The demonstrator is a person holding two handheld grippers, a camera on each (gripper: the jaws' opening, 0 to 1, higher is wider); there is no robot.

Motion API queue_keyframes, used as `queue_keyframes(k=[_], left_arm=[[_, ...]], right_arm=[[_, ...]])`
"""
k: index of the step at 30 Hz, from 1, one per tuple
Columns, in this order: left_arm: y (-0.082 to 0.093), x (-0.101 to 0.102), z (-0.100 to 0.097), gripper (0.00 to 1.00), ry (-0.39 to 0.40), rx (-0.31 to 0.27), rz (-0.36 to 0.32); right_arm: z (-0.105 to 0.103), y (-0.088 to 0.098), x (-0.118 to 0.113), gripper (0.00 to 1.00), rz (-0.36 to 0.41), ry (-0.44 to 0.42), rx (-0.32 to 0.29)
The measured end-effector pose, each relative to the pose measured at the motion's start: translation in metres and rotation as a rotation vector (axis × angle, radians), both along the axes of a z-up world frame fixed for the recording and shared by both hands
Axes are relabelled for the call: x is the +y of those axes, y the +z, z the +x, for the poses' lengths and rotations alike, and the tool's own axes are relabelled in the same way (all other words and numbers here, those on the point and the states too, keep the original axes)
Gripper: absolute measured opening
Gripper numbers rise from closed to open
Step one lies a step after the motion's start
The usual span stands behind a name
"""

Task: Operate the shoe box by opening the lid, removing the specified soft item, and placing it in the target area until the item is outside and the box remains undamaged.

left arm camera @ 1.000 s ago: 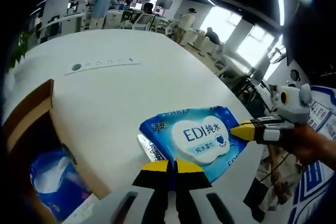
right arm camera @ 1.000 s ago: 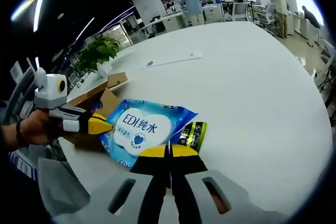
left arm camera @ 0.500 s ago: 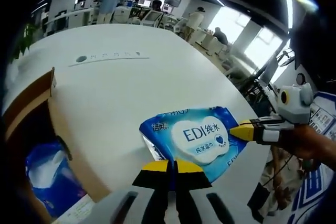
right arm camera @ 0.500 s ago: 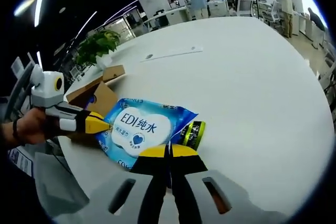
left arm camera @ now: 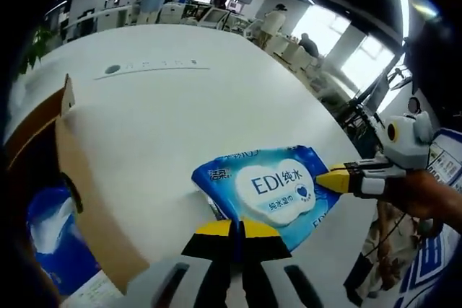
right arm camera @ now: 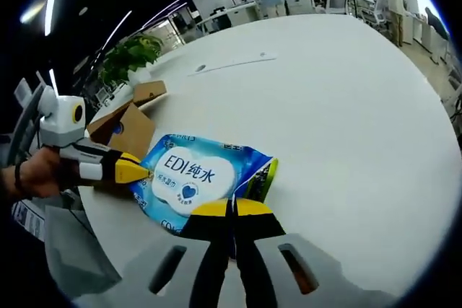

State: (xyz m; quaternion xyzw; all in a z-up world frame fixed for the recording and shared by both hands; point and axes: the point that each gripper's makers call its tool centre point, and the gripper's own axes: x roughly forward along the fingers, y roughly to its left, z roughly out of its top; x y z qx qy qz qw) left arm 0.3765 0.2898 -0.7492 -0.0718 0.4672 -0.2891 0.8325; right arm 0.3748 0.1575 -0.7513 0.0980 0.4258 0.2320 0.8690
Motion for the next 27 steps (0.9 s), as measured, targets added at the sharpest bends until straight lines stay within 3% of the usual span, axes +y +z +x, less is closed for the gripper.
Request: queue_keyframes(k=[20,27], left_arm=[[-0.0025,0.0008,-0.0013,0.04,0.002,-0.002,0.011],[0.0027,0.0078,0.0002,0.08,-0.004,-0.029,0.034]], right_arm=[[0.0018,-0.0099,-0.0055,0.01,-0.013,-0.034,0.0],[0.0027,-0.0077,-0.0094,0.03,-0.032,-0.061,-0.006]])
